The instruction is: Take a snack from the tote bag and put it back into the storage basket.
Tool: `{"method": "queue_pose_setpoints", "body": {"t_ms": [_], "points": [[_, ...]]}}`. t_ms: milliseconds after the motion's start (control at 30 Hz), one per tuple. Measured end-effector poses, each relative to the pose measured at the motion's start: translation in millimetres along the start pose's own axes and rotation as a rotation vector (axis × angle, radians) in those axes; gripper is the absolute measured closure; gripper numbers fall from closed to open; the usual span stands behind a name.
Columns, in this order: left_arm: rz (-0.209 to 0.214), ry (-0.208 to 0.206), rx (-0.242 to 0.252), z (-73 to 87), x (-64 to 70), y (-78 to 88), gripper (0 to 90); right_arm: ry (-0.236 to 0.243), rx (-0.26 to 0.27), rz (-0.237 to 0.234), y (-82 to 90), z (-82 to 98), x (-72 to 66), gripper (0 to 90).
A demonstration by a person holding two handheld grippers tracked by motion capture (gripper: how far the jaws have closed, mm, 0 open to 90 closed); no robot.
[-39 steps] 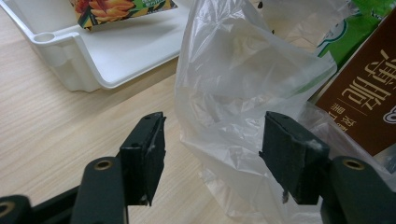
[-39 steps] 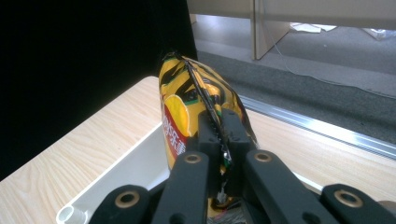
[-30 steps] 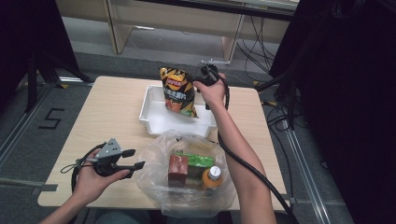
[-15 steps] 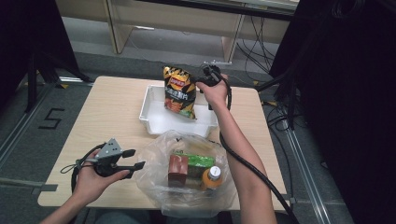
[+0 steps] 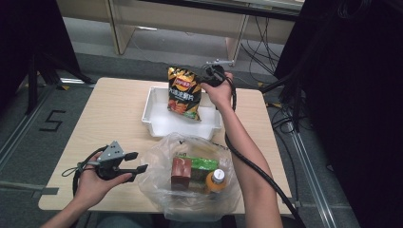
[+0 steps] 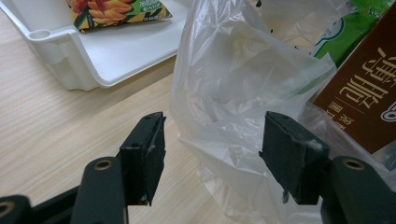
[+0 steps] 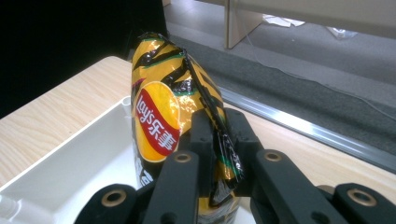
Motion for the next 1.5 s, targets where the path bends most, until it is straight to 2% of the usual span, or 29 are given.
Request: {"method": "queue_pose_setpoints", "body": {"t_ms": [100, 167, 200, 300, 333, 400, 433, 467, 500, 533, 567, 667, 733, 800, 833, 900, 1000, 1033, 1067, 1100, 1133, 1233, 1267, 1300, 1333, 1367, 1433, 1467, 1500], "points": [[0.0, 0.001, 0.0, 0.2, -0.3, 0.2, 39.0, 0.033, 0.002, 0.007, -1.9, -1.4, -0.3, 80.8], [0.005, 0.005, 0.001, 0.0, 0.0, 0.3, 38.9, 0.024, -0.005, 0.015, -2.1, -1.0, -1.1, 79.2], [0.006, -0.001, 0.001, -0.2, 0.0, 0.2, 38.9, 0.043, -0.019, 0.028, -2.4, 1.0, 1.1, 76.2], [0.006, 0.001, 0.001, -0.1, 0.3, 0.1, 38.9, 0.039, -0.013, 0.026, -4.2, 3.6, 1.9, 72.3], [0.007, -0.001, 0.001, -0.3, 0.3, 0.1, 38.9, 0.024, -0.04, 0.037, -3.8, 5.7, 1.9, 67.9], [0.003, 0.003, 0.002, -0.2, 0.5, 0.2, 38.9, 0.011, -0.034, 0.036, -5.4, 7.6, 1.5, 63.7], [0.003, 0.003, 0.002, -0.2, 0.4, 0.1, 38.9, 0.011, -0.034, 0.036, -5.4, 7.6, 1.5, 63.7], [0.001, -0.003, -0.001, -0.2, 0.2, 0.1, 38.9, 0.022, -0.03, 0.034, -6.3, 8.4, 2.9, 59.7], [0.002, -0.002, 0.0, -0.1, 0.3, 0.0, 38.9, -0.022, -0.061, 0.046, -4.9, 10.1, 0.6, 53.9], [0.003, -0.002, -0.001, -0.1, 0.4, 0.0, 38.9, -0.022, -0.061, 0.046, -4.9, 10.1, 0.6, 53.9], [0.003, -0.003, 0.0, -0.2, 0.4, 0.2, 38.9, -0.013, -0.065, 0.044, -5.6, 12.4, 3.2, 50.0], [0.008, -0.002, 0.002, -0.5, 0.2, 0.7, 38.9, -0.047, -0.07, 0.052, -3.5, 15.8, 5.0, 46.9], [0.005, -0.002, 0.002, -0.4, 0.1, 0.7, 38.9, -0.068, -0.072, 0.056, -1.3, 16.8, 4.8, 46.3], [0.007, -0.002, 0.002, -0.5, 0.3, 0.5, 38.9, -0.056, -0.059, 0.064, 1.1, 17.9, 6.6, 45.3], [0.007, -0.003, 0.002, -0.6, 0.4, 0.3, 38.9, -0.082, -0.08, 0.053, 3.5, 18.6, 5.0, 45.0], [0.008, -0.006, 0.003, -1.0, 0.6, -0.3, 38.9, -0.089, -0.091, 0.053, 5.6, 21.1, 4.0, 44.4], [0.009, -0.007, 0.001, -1.0, 1.1, -0.6, 38.9, -0.143, -0.129, 0.058, 8.7, 25.9, 2.3, 43.5], [0.01, -0.008, 0.002, -1.1, 1.3, -0.5, 38.9, -0.143, -0.129, 0.058, 8.7, 25.9, 2.3, 43.5], [0.007, -0.006, 0.001, -0.9, 1.4, -0.1, 38.9, -0.191, -0.146, 0.065, 9.3, 30.6, 0.1, 43.1], [0.008, -0.007, 0.001, -0.9, 0.9, 0.3, 38.9, -0.216, -0.158, 0.069, 10.1, 32.2, -1.4, 42.8], [0.007, -0.005, 0.004, -0.8, 0.6, 0.0, 38.9, -0.204, -0.161, 0.072, 10.3, 34.0, 0.2, 42.7], [0.005, -0.004, 0.001, -0.4, 0.6, -0.3, 38.9, -0.207, -0.164, 0.059, 10.9, 36.1, 1.1, 43.1], [0.0, 0.001, 0.0, -0.3, 1.1, -0.5, 38.9, -0.197, -0.135, 0.052, 9.5, 36.0, 3.0, 45.1], [0.004, -0.008, -0.001, -0.5, 1.3, -0.8, 38.9, -0.197, -0.135, 0.052, 9.5, 36.0, 3.0, 45.1], [0.006, -0.009, -0.001, -0.6, 1.9, -0.9, 38.9, -0.246, -0.148, 0.053, 10.9, 34.8, 1.4, 50.3], [0.006, -0.009, -0.001, -0.6, 1.9, -0.9, 38.9, -0.246, -0.148, 0.053, 10.9, 34.8, 1.4, 50.3], [0.004, -0.008, 0.0, -0.7, 1.4, -0.9, 38.9, -0.3, -0.125, 0.045, 12.2, 31.6, -1.9, 57.9], [0.003, -0.006, 0.0, -0.6, 1.2, -0.9, 38.9, -0.263, -0.078, 0.036, 9.3, 31.0, 0.6, 59.4], [0.0, 0.0, -0.001, -0.1, 1.3, -0.9, 38.9, -0.261, -0.106, 0.048, 11.5, 30.0, 0.5, 60.8]]}}
Point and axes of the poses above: each handheld gripper's, and its own axes: y roughly backward along the jaws, z roughly out of its underside, x roughly to its right, the point moved 4 cm from there along -y, roughly forward along the jaws, and after that the axes turned 9 degrees about x, right-handed, at the moved point
